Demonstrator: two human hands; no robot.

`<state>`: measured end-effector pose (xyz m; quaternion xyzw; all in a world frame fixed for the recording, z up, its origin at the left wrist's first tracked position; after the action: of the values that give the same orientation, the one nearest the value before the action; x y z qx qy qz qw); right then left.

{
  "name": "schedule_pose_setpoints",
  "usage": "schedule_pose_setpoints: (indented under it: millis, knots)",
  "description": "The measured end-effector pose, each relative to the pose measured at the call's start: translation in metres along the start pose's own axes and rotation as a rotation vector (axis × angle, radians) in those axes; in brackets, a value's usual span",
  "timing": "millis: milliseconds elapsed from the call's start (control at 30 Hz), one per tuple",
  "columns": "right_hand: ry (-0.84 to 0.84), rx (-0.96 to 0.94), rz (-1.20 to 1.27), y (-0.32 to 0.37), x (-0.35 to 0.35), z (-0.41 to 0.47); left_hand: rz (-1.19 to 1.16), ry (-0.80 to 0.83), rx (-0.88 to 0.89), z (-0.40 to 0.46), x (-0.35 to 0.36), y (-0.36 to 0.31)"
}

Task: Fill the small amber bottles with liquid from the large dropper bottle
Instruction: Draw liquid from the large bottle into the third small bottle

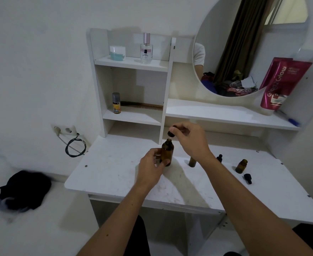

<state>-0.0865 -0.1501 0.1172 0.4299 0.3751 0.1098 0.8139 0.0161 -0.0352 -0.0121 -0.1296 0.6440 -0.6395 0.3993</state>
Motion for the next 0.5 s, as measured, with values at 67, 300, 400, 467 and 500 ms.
schedule_pose_setpoints:
  millis: [67, 300, 400, 467, 500]
  knots:
    - [-0.03, -0.033, 0.014, 0.007, -0.009, 0.001, 0.037, -0.019, 0.002, -0.001, 0.002, -0.001]
    - [-0.175, -0.117, 0.147, 0.026, -0.048, -0.005, 0.095, -0.074, -0.01, -0.012, 0.006, -0.003]
    - [-0.206, -0.118, 0.18, 0.021, -0.067, -0.016, -0.015, -0.174, -0.067, -0.026, 0.008, -0.006]
    - [-0.226, -0.108, 0.186, 0.014, -0.081, -0.025, -0.073, -0.188, -0.061, -0.038, 0.019, -0.012]
    - [-0.238, -0.098, 0.178, 0.009, -0.089, -0.031, -0.081, -0.172, -0.043, -0.043, 0.028, -0.016]
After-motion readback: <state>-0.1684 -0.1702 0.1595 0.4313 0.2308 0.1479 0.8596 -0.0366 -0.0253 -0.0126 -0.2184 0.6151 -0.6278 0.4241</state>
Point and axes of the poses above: each hand's wrist, its own z-axis towards the middle knuckle, its own x-axis out of the palm, y = z × x, the point moved 5 cm from there along z, towards the middle knuckle, and after that the axes turned 5 degrees about y, right-handed, at the moved point
